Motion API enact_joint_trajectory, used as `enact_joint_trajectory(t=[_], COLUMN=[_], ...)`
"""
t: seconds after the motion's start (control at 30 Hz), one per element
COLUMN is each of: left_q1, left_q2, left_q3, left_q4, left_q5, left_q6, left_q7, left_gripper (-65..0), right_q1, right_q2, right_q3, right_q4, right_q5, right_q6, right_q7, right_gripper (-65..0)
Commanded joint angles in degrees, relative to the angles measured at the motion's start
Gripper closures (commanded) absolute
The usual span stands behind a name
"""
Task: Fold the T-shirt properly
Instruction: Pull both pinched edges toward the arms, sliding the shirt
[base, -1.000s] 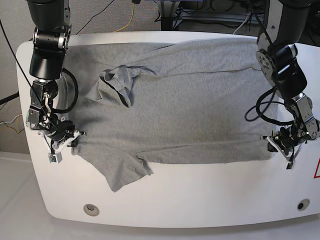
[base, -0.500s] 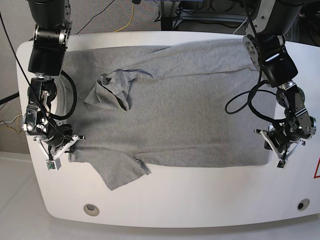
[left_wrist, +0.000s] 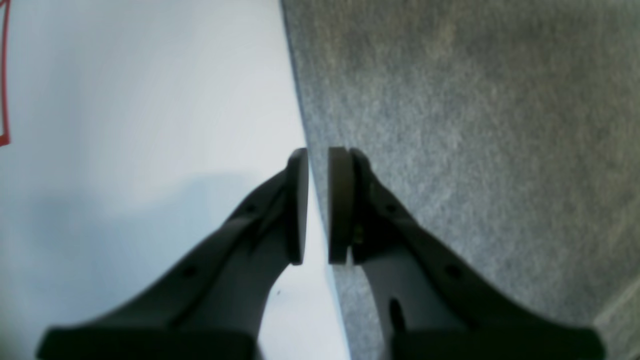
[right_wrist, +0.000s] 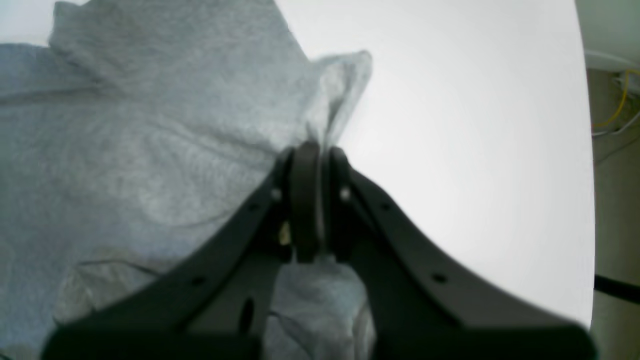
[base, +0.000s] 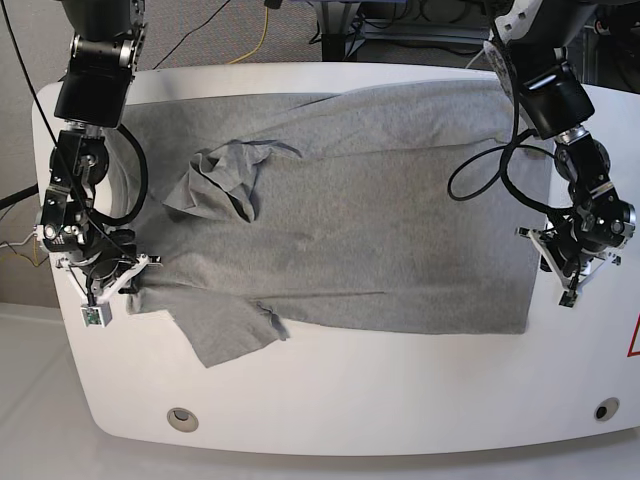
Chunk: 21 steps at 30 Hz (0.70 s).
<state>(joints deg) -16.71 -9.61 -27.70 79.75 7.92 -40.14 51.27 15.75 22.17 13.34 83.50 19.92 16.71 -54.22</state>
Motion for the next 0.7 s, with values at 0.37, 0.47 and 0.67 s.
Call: enact_joint_trajectory(t=[0.37, 0.47, 0.67], left_q1=[3.92, 3.74, 0.49], left_q2=[-1.34, -2.57, -3.27], left_q3=[-0.3, -0.3, -0.56], left_q4=[8.39, 8.21, 6.98], left_q5=[-0.06, -0.06, 0.03], left_q6=[0.14, 0.14, 0.14], left_q7=[-0.94, -1.02, -1.11], left_gripper=[-6.2, -6.5, -11.8], right_q1=[-2.34, -2.34, -2.34], right_q2=[0.9, 0.9, 0.9], right_q3=[2.26, 2.17, 2.08], right_q4=[5.59, 5.51, 5.68], right_q5=[0.6, 0.6, 0.6], right_q6=[0.13, 0.13, 0.13], right_q7=[1.07, 1.07, 1.07], right_gripper=[-4.4, -4.4, -4.4])
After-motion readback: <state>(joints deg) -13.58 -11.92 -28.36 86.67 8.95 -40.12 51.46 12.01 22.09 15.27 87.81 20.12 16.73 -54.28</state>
